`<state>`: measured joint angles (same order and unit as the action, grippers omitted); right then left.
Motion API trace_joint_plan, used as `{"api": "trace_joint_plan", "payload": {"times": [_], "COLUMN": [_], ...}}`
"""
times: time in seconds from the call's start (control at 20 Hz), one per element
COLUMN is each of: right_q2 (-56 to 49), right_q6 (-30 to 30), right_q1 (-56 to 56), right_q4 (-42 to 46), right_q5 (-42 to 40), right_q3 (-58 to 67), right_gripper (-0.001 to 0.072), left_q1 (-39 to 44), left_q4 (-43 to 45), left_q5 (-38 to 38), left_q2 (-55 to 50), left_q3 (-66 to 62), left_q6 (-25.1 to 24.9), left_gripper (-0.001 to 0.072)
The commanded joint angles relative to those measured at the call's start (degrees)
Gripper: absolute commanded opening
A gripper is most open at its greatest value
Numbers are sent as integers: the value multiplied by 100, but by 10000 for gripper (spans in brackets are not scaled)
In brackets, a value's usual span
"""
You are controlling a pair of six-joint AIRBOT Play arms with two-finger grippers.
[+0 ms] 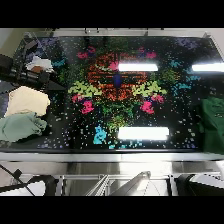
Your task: Fold the shirts.
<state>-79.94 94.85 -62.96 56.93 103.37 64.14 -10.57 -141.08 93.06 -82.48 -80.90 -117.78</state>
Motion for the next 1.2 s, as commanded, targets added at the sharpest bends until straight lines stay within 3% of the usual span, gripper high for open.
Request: {"api": "trace_joint_plan", "payload": {"times": [0.0, 0.15, 0.4, 0.55, 0.7, 1.15], "right_q2": [356, 994, 2618, 3611, 4207, 4063], "right_q6": [-804, -1746, -2553, -2520, -2085, -1985], "right_q1": [372, 1370, 3285, 4446, 5261, 5375], "right_q4": [-1510, -2358, -2343, -1659, -1113, -1209], "right_q5": [-258, -955, -1893, -2614, -3440, -3246], "right_q3": [4, 0, -66, -671, -1493, -1545], "right_gripper": [27, 27, 26, 27, 27, 27], "left_q1": [-4, -4, -42, -92, -87, -94], "left_q4": [-37, -114, -94, -94, -96, -94], "left_q5": [-162, -470, -557, -732, -756, -737], "left_q2": [7, 142, 1029, 1753, 2380, 3362], "left_q3": [-7, -2, 310, 1338, 2334, 2767], "left_q6": [-59, -114, -111, -111, -114, -109], "left_gripper": [24, 23, 24, 24, 24, 23]}}
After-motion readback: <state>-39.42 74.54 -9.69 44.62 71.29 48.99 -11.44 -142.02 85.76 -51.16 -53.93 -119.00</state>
